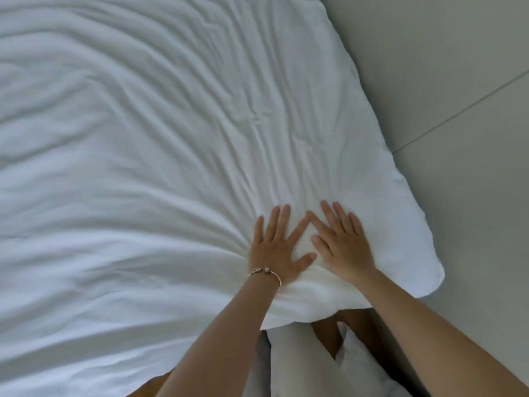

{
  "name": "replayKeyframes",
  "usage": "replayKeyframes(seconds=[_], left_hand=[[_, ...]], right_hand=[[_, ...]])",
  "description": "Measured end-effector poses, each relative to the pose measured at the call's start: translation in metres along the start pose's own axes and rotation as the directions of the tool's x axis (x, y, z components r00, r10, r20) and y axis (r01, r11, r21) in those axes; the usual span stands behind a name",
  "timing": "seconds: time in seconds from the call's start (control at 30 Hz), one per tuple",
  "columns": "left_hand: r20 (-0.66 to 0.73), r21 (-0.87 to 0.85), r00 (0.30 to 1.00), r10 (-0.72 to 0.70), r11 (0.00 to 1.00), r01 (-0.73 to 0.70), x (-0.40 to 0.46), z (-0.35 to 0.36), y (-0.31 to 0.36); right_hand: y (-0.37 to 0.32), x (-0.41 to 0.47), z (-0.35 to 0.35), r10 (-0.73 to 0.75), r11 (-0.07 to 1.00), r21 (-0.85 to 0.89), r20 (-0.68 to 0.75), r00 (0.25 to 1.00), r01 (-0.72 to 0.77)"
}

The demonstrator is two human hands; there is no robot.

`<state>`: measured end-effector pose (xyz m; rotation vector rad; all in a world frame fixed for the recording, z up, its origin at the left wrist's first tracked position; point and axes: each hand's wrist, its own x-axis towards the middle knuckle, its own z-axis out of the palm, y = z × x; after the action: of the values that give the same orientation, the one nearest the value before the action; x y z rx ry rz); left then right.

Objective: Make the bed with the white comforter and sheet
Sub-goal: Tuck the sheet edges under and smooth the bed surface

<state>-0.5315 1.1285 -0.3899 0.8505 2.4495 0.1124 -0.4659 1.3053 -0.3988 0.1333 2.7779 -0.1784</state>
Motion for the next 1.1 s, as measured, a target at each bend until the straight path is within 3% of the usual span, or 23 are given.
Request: replayKeyframes(seconds=[0.17,0.33,0.4,0.47,0.53,0.6,0.73,0.87,1.03,1.1], left_hand=[[0.051,0.015,0.996,0.075,0.997,-0.076,-0.046,0.017,0.014],[0.058,0.018,0.988,0.14,0.99,-0.142,-0.071,0.027,0.029],[0.007,0.028,0.99,0.139,0.99,-0.139,-0.077,0.034,0.034],[-0.063,-0.013,0.99,0.127,0.992,-0.128,-0.083,0.036,0.042],[-0.139,-0.04,0.982,0.129,0.99,-0.136,-0.087,0.037,0.05],[-0.193,-0.05,0.974,0.119,0.99,-0.131,-0.088,0.039,0.054],[-0.203,-0.003,0.972,0.12,0.992,-0.123,-0.087,0.043,0.054],[-0.212,0.015,0.969,0.123,0.992,-0.123,-0.084,0.033,0.057],[-0.348,-0.204,0.937,0.029,0.973,-0.106,-0.092,0.027,0.061],[-0.389,-0.292,0.92,-0.04,0.953,-0.082,-0.101,0.028,0.061]], right_hand=[[0.007,-0.057,0.004,-0.107,0.993,0.064,0.143,0.984,0.099],[0.025,-0.097,0.011,-0.199,0.978,-0.023,0.171,0.965,0.206],[0.032,-0.105,0.015,-0.19,0.982,0.004,0.09,0.978,0.19],[0.038,-0.111,0.015,-0.163,0.985,0.041,-0.082,0.983,0.167],[0.043,-0.112,0.01,-0.15,0.985,0.046,-0.252,0.956,0.166],[0.046,-0.113,0.004,-0.168,0.982,0.035,-0.312,0.935,0.188],[0.052,-0.11,0.001,-0.253,0.964,0.016,-0.242,0.937,0.264],[0.059,-0.104,-0.003,-0.233,0.961,0.12,-0.119,0.965,0.247],[0.059,-0.103,-0.018,-0.081,0.948,0.307,-0.016,0.997,0.082],[0.063,-0.107,-0.023,-0.088,0.94,0.331,0.018,0.996,0.077]])
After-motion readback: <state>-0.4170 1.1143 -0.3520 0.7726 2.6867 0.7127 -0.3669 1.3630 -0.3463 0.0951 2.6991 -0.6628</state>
